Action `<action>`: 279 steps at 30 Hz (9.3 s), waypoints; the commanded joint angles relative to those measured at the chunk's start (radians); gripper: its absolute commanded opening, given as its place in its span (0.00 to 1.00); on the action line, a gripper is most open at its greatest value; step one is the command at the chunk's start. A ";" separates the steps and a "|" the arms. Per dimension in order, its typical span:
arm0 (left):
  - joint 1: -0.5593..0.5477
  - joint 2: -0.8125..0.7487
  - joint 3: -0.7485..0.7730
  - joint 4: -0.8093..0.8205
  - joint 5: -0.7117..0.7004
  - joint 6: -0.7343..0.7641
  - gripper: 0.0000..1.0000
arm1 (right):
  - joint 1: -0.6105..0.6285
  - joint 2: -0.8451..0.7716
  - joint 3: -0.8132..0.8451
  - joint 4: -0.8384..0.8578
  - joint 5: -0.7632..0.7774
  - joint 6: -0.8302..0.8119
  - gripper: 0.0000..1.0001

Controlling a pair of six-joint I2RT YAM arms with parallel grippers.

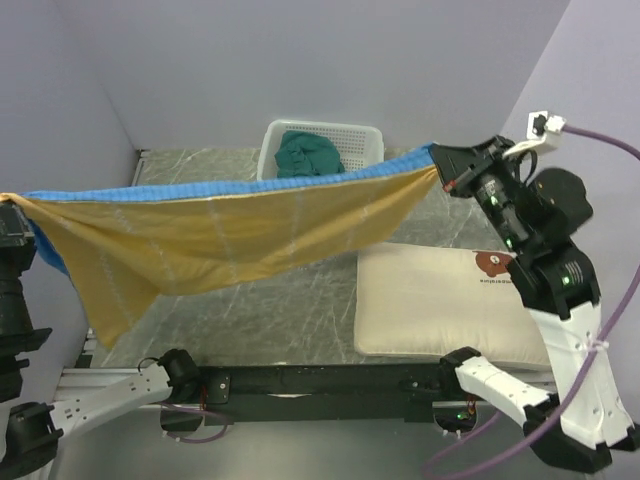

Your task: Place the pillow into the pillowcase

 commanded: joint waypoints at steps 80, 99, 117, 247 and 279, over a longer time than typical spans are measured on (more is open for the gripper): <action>-0.061 1.184 -0.431 -0.029 1.020 -0.650 0.01 | 0.096 -0.068 -0.781 0.210 0.096 0.071 0.85; -0.104 1.259 -0.426 0.084 1.091 -0.644 0.60 | 0.134 -0.043 -0.788 0.224 0.109 0.074 0.85; -0.081 0.865 -0.706 -0.053 1.019 -0.692 0.01 | 0.197 0.038 -0.808 0.284 0.098 0.065 0.84; 0.184 0.705 -0.643 0.023 1.218 -0.639 0.01 | 0.449 0.474 -0.660 0.339 0.046 0.112 0.43; 0.357 0.389 -0.785 -0.105 1.292 -0.651 0.01 | 0.640 0.265 -0.626 0.183 0.228 0.083 0.79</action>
